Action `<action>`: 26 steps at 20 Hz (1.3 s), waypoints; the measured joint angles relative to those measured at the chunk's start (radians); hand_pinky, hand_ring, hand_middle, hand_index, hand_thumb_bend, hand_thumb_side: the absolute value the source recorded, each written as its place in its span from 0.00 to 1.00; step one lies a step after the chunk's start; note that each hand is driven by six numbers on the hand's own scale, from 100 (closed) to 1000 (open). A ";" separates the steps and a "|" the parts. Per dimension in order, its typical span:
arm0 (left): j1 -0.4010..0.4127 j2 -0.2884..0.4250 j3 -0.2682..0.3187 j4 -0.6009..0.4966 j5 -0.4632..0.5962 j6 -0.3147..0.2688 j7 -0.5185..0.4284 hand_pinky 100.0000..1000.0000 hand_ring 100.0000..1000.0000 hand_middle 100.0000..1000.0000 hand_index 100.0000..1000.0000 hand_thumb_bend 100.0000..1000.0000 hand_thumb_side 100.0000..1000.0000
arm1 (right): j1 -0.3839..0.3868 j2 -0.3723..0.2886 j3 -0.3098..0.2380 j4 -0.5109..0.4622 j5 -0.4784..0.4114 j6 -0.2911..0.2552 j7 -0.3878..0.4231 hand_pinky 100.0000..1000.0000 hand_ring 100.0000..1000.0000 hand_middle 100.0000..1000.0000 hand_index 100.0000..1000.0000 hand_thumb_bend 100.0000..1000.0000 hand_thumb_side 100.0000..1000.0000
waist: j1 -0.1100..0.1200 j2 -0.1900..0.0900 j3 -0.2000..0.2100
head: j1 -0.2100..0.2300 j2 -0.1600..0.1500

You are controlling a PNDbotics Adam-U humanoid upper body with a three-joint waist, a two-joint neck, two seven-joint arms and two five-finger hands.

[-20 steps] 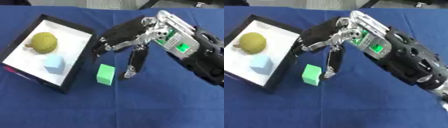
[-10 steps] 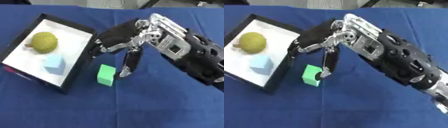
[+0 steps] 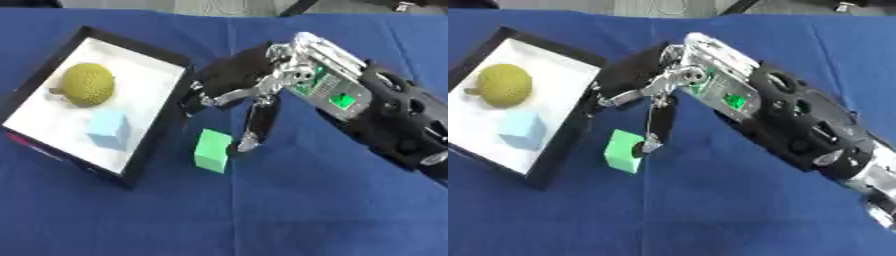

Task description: Pick up objects on the table and place them in the box.

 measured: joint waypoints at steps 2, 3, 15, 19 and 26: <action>0.000 -0.001 0.000 0.000 0.000 0.000 0.000 0.66 0.76 0.83 0.84 0.51 0.54 | 0.000 0.002 0.004 0.010 0.003 -0.002 -0.002 0.91 0.88 0.78 0.82 0.37 0.05 | 0.000 0.004 0.000 | -0.001 -0.003; 0.000 -0.001 0.000 0.000 0.001 0.000 0.000 0.66 0.76 0.83 0.84 0.50 0.54 | 0.000 0.004 0.006 0.014 0.005 -0.002 -0.002 0.91 0.88 0.78 0.83 0.37 0.04 | 0.000 0.004 0.001 | -0.001 -0.004; 0.000 -0.008 0.000 0.000 0.005 -0.001 0.002 0.66 0.77 0.83 0.84 0.50 0.54 | -0.010 0.007 0.022 0.041 -0.002 -0.026 -0.026 0.92 0.90 0.81 0.86 0.37 0.06 | 0.000 0.015 0.005 | -0.001 -0.013; -0.001 -0.008 0.000 0.003 0.005 -0.001 0.002 0.66 0.77 0.83 0.84 0.50 0.54 | -0.017 0.007 0.025 0.040 -0.010 -0.028 -0.028 0.92 0.89 0.81 0.86 0.37 0.05 | 0.000 0.015 0.005 | -0.003 -0.017; -0.001 -0.008 0.000 0.005 0.006 -0.001 0.001 0.66 0.77 0.83 0.84 0.50 0.54 | -0.026 0.006 0.022 0.027 -0.015 -0.012 -0.012 0.92 0.90 0.82 0.85 0.34 0.00 | 0.000 0.020 0.001 | -0.005 -0.026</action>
